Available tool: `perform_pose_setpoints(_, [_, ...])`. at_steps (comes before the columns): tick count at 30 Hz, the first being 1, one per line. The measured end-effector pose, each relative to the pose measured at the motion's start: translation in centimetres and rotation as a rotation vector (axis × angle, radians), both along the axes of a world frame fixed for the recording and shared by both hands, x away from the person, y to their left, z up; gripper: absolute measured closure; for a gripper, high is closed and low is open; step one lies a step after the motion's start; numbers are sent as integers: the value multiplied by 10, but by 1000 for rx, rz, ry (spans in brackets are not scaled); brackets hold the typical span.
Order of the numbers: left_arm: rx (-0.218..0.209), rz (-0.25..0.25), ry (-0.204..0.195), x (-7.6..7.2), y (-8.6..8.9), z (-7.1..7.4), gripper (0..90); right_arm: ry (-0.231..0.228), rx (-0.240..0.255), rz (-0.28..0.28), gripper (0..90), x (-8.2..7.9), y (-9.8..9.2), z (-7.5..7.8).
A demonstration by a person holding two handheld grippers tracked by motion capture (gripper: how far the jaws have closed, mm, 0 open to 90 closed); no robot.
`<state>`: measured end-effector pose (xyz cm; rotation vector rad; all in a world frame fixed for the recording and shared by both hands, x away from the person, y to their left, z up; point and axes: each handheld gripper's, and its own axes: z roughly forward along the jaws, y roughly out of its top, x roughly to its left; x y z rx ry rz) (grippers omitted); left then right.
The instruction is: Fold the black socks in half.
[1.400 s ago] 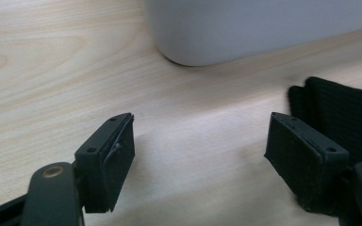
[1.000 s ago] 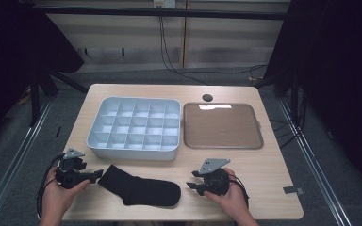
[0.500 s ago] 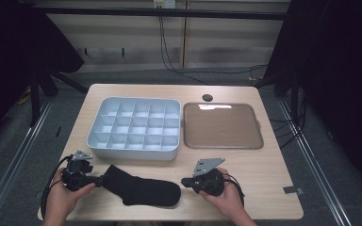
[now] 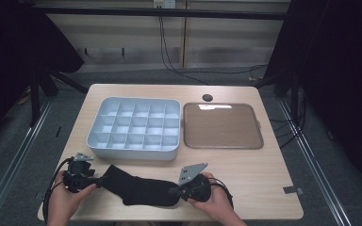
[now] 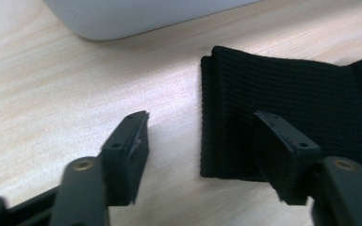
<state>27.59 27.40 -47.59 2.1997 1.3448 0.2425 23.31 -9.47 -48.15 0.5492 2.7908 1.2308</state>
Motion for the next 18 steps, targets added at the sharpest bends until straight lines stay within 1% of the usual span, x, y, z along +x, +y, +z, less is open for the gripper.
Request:
perform_pose_setpoints(3, [6,-2,13,0,-1,-1,444,11,-8,2,900,-1,2,-3])
perform_pose_setpoints(4, [5,0,13,0,-1,-2,452,8,-11,8,900,-1,2,-5])
perform_pose_setpoints(5, [1,4,12,0,-2,-2,462,4,-25,5,900,-1,3,-5])
perform_pose_setpoints(6, [4,-4,18,0,-2,-2,478,8,-32,5,900,-1,3,-6])
perform_pose_setpoints(10, [2,-7,35,2,-3,-2,527,13,-42,13,900,-1,4,-10])
perform_pose_setpoints(15, [9,-16,37,3,-4,-3,566,4,-57,22,900,-2,6,-11])
perform_pose_setpoints(17, [0,-13,45,3,-5,-2,601,6,-60,23,900,-3,7,-12])
perform_pose_setpoints(18, [-17,-5,55,3,-7,-2,643,4,-63,22,900,-3,7,-12])
